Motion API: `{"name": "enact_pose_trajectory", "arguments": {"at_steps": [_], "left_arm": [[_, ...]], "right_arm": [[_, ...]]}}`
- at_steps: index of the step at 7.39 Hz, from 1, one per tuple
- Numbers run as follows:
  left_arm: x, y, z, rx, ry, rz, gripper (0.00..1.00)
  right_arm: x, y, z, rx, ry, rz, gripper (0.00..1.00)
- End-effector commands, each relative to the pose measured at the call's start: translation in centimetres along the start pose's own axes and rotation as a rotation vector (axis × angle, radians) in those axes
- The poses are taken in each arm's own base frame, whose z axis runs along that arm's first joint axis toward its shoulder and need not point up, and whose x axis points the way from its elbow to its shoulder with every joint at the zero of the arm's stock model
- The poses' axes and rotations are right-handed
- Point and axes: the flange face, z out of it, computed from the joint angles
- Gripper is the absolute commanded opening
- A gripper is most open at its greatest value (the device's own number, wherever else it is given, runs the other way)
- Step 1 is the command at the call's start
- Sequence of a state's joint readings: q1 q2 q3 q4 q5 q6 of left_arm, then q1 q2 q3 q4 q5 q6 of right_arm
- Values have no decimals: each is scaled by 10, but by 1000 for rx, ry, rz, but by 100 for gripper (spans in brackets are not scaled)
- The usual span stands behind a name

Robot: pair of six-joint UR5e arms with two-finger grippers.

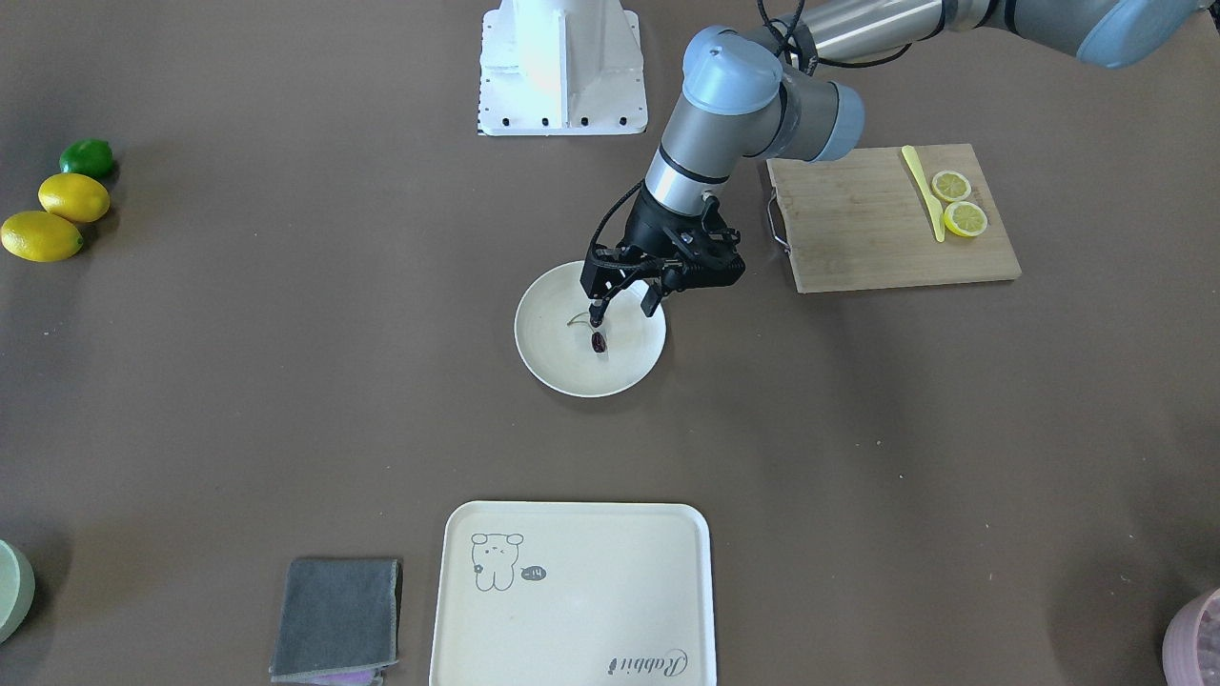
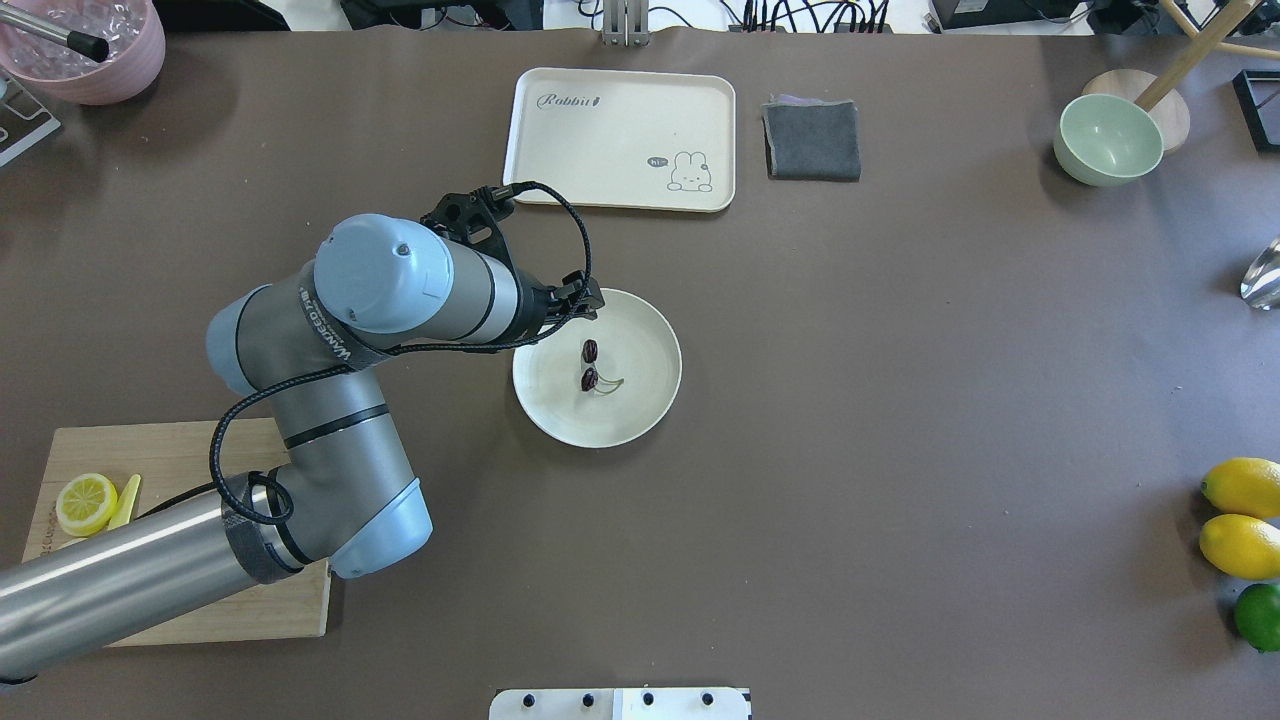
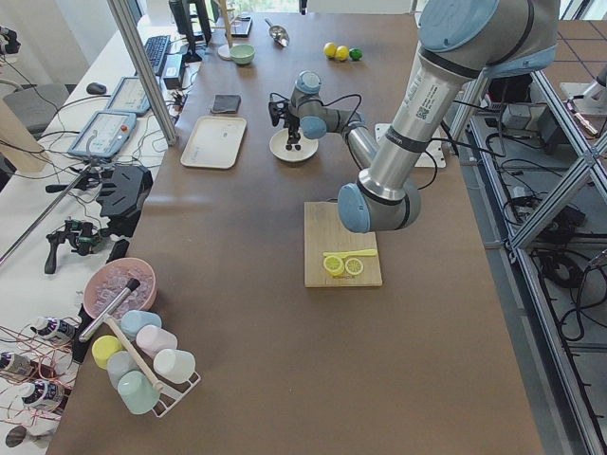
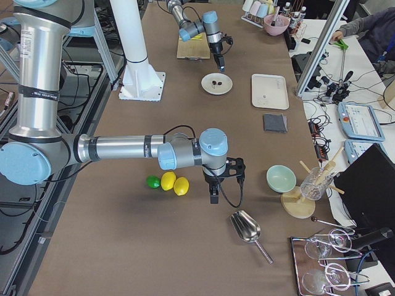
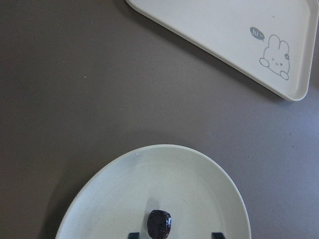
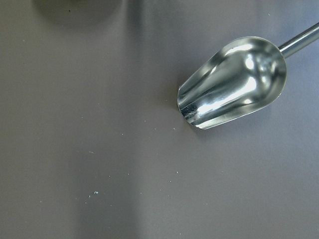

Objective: Place red cherry on plate

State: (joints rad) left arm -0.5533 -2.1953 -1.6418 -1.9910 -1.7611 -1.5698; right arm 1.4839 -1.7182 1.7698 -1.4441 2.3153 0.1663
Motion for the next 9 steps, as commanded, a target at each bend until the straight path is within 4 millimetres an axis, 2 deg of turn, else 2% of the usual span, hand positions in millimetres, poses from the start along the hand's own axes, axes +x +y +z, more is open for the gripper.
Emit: {"name": "enact_pose_trajectory", "arguments": {"at_steps": [1,2,3,5,6,7,8,9], "left_arm": [[-2,-22,-27,0,-78,55,98],[-20,-49,-53,-41,-158,92,98],[-54,-83,-89,-73,-222,167,98],[-132,-176,-180,-148,-338,319,98],[-177,-212,-224,-156,-408,386,98],[-239,-253,-275,-176,-465,465,98],[-312,-264,-297,-259,-433,491,98],[-392,-274,-329,-284,-360,396,98]], "right_arm": [[5,7,4,-15,-21,20,100],[8,8,3,-17,-17,29,100],[12,12,7,-30,-15,38,100],[13,12,4,-60,-8,69,100],[16,13,5,-63,-7,40,100],[23,15,6,-74,22,0,100],[26,15,6,-85,44,-19,100],[26,14,5,-83,44,-19,100]]}}
